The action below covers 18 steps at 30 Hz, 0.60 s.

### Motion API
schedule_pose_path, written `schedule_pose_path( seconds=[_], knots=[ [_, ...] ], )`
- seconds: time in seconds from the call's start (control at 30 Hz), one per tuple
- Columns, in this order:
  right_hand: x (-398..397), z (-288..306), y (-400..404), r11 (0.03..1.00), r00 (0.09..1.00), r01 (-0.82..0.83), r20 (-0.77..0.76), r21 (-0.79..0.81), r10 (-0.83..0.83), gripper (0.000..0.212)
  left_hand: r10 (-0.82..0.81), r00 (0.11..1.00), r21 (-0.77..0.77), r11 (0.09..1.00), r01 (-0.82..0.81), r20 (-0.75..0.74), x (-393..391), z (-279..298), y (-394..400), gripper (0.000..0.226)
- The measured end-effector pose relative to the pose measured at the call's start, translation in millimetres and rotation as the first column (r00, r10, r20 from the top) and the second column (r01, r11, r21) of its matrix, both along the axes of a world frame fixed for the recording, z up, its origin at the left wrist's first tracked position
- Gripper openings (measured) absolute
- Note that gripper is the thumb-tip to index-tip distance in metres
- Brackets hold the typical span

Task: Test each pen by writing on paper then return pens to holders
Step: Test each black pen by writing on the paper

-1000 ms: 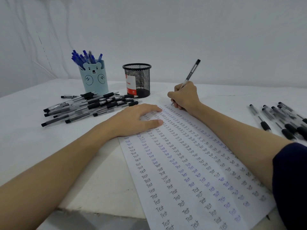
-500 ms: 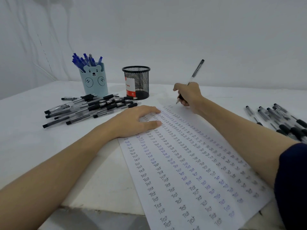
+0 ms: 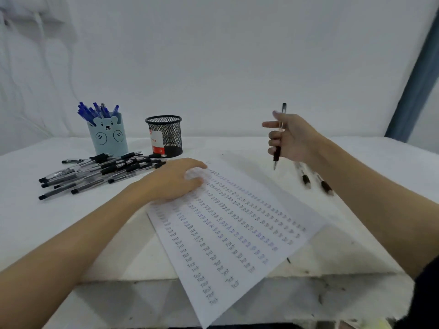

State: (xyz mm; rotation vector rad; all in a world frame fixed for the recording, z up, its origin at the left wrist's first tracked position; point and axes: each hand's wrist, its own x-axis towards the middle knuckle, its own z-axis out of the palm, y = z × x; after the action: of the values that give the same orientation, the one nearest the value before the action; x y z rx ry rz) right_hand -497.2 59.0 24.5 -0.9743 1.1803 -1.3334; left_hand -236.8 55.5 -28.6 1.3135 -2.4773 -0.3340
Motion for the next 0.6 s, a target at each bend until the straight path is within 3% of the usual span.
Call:
schedule_pose_path(
  seconds=[0.07,0.2,0.4,0.6],
  knots=[
    [-15,5,14,0.999,0.997,0.041,0.063,-0.003,-0.041,0.040,-0.031,0.999,0.017,0.999,0.032,-0.044,-19,2,9,0.031],
    [-39,1,42,0.992,0.992,0.125,0.019,-0.004,-0.125,0.041,-0.111,0.992,0.075,0.990,0.116,-0.064,-64,-1,26,0.038],
    [-75,-11,75,0.956,0.902,0.293,-0.321,-0.035,-0.288,0.036,-0.253,0.966,0.110,0.960,0.257,-0.049,-118,-14,56,0.044],
    [-96,-17,78,0.929,0.690,0.368,-0.661,-0.031,-0.295,0.014,-0.273,0.955,0.109,0.952,0.285,-0.116,-118,-21,60,0.042]
  ],
)
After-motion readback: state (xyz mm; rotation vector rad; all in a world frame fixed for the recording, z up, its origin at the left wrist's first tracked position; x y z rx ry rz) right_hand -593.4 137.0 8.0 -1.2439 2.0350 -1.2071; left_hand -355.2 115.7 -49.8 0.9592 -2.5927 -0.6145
